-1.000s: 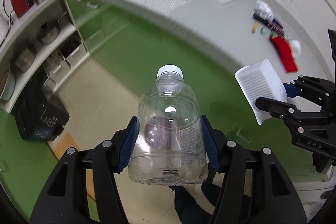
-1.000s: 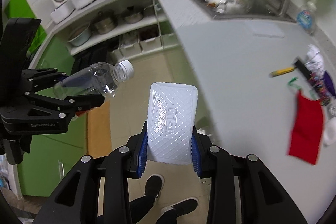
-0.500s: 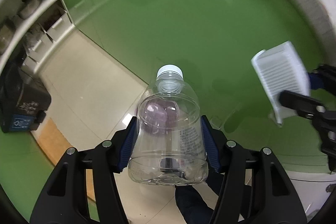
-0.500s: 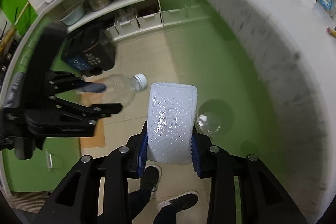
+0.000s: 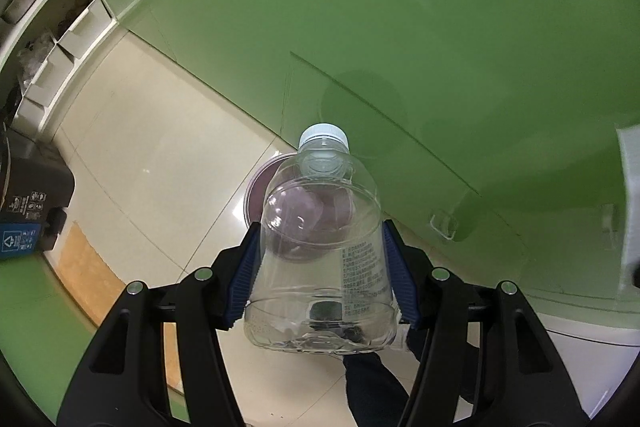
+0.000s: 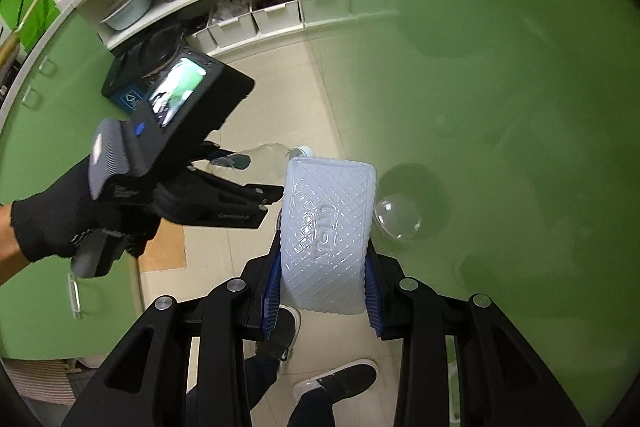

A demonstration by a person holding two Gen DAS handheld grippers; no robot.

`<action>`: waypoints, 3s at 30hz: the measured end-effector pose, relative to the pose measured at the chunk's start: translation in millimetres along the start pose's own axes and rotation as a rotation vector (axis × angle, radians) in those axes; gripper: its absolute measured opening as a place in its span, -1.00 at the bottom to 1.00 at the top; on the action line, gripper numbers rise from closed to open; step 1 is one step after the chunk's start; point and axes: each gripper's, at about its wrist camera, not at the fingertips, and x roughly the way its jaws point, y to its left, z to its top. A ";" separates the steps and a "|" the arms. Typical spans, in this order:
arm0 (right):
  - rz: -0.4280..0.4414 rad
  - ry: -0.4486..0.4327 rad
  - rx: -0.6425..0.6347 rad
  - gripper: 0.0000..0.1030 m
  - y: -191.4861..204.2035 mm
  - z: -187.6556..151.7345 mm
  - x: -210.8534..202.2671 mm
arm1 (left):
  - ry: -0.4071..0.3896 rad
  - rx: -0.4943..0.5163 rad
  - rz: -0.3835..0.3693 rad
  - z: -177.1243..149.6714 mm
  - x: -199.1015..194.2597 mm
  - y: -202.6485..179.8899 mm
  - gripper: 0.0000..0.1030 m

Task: Collect trash
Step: 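Carry the bottle and white box with both tools over the pink bin, then open the left tool to drop the bottle into the pink bin, then open the right tool to drop the white box into the bin, then move both tools back from the bin to the counter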

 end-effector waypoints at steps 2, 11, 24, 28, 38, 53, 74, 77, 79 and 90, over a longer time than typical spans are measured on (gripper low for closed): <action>-0.001 0.001 0.005 -0.34 -2.1 -2.5 4.2 | 0.005 -0.003 -0.002 0.4 12.9 0.8 0.14; 0.020 0.013 0.006 -0.34 0.9 -16.3 35.1 | -0.012 -0.036 -0.027 -6.6 60.5 10.0 0.81; 0.033 0.019 0.011 -0.34 -6.5 -21.6 43.4 | -0.042 -0.070 0.025 -14.9 41.8 18.5 0.94; 0.037 0.019 0.003 -0.34 -5.8 -18.7 50.4 | -0.064 -0.080 0.045 -20.6 22.3 24.6 0.94; 0.079 0.052 -0.007 -0.34 -8.7 -14.8 120.7 | -0.105 -0.113 0.065 -35.5 4.2 42.2 0.94; 0.106 0.146 -0.020 -0.29 -17.3 -20.9 250.1 | -0.096 -0.183 0.062 -57.3 57.9 69.5 0.94; 0.074 0.096 -0.020 0.90 -30.0 -12.2 228.2 | -0.115 -0.208 0.072 -59.0 30.8 73.9 0.94; 0.067 0.078 -0.030 0.90 -21.3 -3.9 205.9 | -0.126 -0.212 0.081 -58.2 6.4 73.6 0.94; 0.063 0.072 -0.037 0.90 -14.2 0.7 188.3 | -0.135 -0.213 0.086 -57.9 -12.1 72.1 0.94; 0.056 -0.039 -0.075 0.90 30.0 26.8 47.6 | -0.209 -0.220 0.112 -59.4 -142.7 52.9 0.94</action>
